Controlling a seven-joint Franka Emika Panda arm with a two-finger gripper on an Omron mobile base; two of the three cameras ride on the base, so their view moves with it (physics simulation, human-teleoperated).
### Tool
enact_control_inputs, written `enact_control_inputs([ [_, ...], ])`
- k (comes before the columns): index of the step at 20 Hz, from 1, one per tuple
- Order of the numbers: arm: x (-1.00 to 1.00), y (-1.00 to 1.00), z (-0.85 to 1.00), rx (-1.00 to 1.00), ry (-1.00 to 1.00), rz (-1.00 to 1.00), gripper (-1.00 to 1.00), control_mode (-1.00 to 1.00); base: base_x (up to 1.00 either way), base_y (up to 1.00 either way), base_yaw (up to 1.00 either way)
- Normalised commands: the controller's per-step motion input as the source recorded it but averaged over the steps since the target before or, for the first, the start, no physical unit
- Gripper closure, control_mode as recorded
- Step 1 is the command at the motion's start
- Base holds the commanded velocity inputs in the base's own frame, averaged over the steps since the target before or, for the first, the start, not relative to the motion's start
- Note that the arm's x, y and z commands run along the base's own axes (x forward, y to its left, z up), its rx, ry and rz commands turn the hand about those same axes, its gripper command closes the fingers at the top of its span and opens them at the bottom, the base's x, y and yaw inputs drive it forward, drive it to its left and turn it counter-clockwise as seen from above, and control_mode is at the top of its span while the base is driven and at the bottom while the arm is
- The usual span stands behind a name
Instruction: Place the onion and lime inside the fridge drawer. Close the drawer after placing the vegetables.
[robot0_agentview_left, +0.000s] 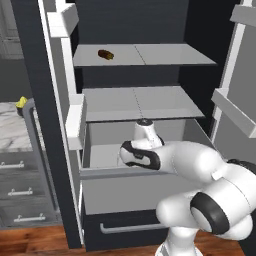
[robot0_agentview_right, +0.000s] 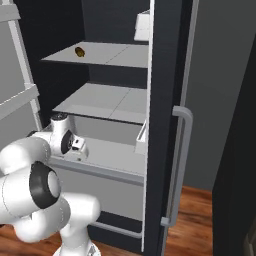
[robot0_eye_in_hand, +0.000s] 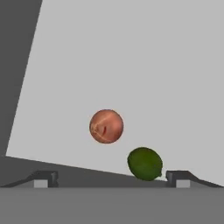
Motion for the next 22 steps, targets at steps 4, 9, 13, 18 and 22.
enact_control_inputs([
  [4, -0.36, 0.0, 0.9, 0.0, -0.2, 0.11, -1.0, -1.0, 0.0, 0.0, 0.0],
  [9, -0.75, 0.0, 0.9, 0.0, -0.28, 0.1, -1.0, -1.0, 0.0, 0.0, 0.0],
  [13, -0.98, 0.0, 0.75, 0.01, -0.21, 0.05, -1.0, -1.0, 0.0, 0.0, 0.0],
  [18, -0.99, 0.0, 0.3, 0.08, -0.02, 0.0, -1.0, -1.0, 0.0, 0.0, 0.0],
  [22, -0.63, 0.0, 0.04, 0.07, 0.05, 0.0, -1.0, -1.0, 0.0, 0.0, 0.0],
])
